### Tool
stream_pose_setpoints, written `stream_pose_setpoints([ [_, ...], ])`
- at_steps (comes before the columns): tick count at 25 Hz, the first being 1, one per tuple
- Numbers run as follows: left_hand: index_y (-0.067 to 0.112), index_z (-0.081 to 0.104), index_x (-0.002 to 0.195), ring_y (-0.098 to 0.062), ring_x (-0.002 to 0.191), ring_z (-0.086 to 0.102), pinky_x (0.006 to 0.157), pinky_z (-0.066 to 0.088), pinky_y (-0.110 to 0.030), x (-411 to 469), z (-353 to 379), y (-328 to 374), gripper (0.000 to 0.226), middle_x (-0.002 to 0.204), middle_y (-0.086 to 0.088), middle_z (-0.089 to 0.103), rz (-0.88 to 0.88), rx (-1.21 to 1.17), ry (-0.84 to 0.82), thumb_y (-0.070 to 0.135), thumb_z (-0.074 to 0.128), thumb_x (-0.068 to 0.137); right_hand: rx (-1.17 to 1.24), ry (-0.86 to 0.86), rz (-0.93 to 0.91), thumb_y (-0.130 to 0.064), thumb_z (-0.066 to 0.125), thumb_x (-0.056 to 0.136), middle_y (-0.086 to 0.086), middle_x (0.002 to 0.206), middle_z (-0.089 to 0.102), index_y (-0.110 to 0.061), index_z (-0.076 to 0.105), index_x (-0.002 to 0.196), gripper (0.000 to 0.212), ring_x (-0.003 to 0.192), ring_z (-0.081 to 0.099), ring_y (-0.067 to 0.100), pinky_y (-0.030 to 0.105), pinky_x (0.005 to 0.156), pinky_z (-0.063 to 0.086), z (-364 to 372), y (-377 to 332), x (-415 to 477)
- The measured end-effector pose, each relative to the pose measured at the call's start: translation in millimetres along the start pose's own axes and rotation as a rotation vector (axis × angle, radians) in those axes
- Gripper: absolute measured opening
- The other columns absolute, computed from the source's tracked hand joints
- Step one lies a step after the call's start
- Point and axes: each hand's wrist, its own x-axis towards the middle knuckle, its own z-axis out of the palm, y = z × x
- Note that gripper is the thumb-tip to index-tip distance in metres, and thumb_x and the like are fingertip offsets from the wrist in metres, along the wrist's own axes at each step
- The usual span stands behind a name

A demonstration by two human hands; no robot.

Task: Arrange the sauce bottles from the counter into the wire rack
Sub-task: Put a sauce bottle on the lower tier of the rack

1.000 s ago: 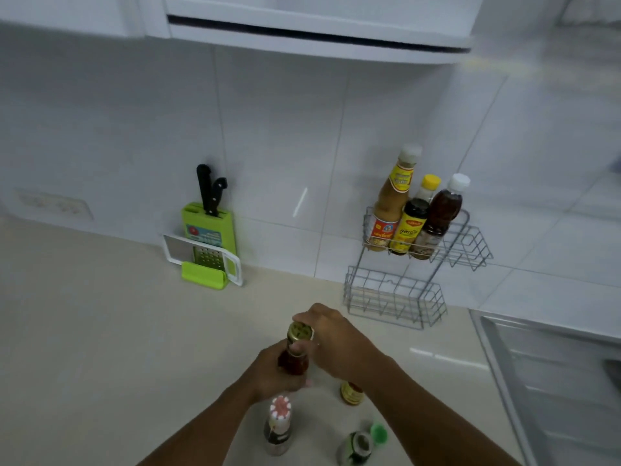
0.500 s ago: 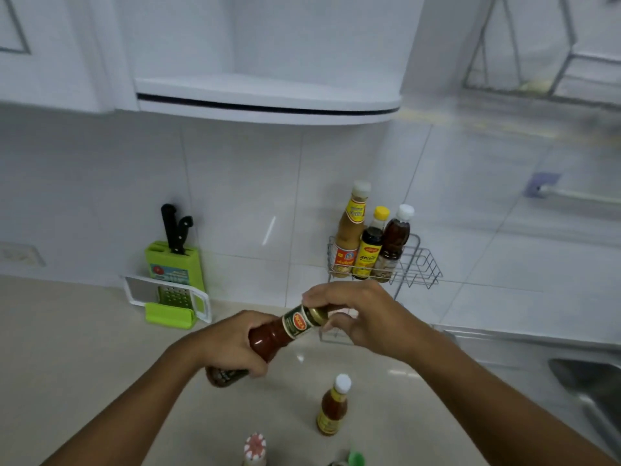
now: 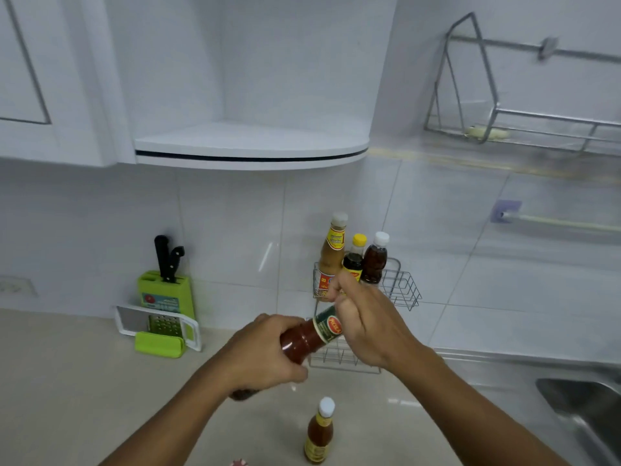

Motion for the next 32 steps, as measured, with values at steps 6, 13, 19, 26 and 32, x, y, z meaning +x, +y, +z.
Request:
stream_pose_setpoints([
  [6, 0.035, 0.062, 0.09, -0.013, 0.073, 0.065, 0.062, 0.05, -0.027, 5, 30, 3, 0.033, 0.078, 0.012, 0.068, -0.053, 0.095, 0.035, 0.04, 0.072, 0.059, 0.134, -0.052, 0.275, -0.049, 0.026, 0.088, 0.0, 0.085, 0.064, -0.023, 0.06, 0.096, 0.044, 0.076, 0.061, 0.016, 0.027, 0.061, 0.046, 6, 13, -19],
  [13, 0.035, 0.063, 0.086, -0.019, 0.078, 0.068, 0.065, 0.052, -0.032, 16, 47, 5, 0.032, 0.081, 0.01, 0.068, -0.049, -0.043, -0.15, 0.033, 0.077, 0.056, -0.161, 0.063, 0.262, -0.049, 0.014, 0.083, 0.003, 0.071, 0.063, -0.023, 0.057, 0.082, 0.051, 0.064, 0.058, 0.016, 0.03, 0.051, 0.041, 20, 33, -37],
  [19, 0.038, 0.052, 0.11, -0.015, 0.085, 0.064, 0.068, 0.043, -0.027, 14, 61, 22, 0.046, 0.096, 0.012, 0.067, 0.045, 0.403, 0.227, 0.043, 0.066, 0.066, 0.519, 0.254, 0.578, -0.047, 0.041, 0.082, 0.004, 0.066, 0.058, -0.014, 0.062, 0.079, 0.04, 0.049, 0.049, 0.007, 0.025, 0.047, 0.037, 30, 50, -48],
  [26, 0.037, 0.029, 0.119, -0.017, 0.093, 0.066, 0.077, 0.061, -0.042, 55, 76, 38, 0.083, 0.113, 0.008, 0.063, 0.043, -0.023, -0.089, 0.039, 0.086, 0.059, 0.822, 0.064, 0.459, -0.029, 0.084, 0.083, 0.024, 0.071, 0.073, -0.006, 0.07, 0.115, 0.042, 0.05, 0.066, 0.032, 0.039, 0.054, 0.06, 34, 82, -72],
  [32, 0.025, 0.03, 0.145, -0.021, 0.13, 0.046, 0.103, 0.044, -0.033, 120, 101, -36, 0.087, 0.145, -0.004, 0.044, -0.239, -0.086, -0.113, 0.021, 0.083, 0.076, 0.808, 0.26, 0.64, -0.001, 0.086, 0.077, 0.017, 0.081, 0.081, -0.008, 0.075, 0.107, 0.033, 0.07, 0.077, 0.041, 0.033, 0.056, 0.065, 59, 157, -58],
])
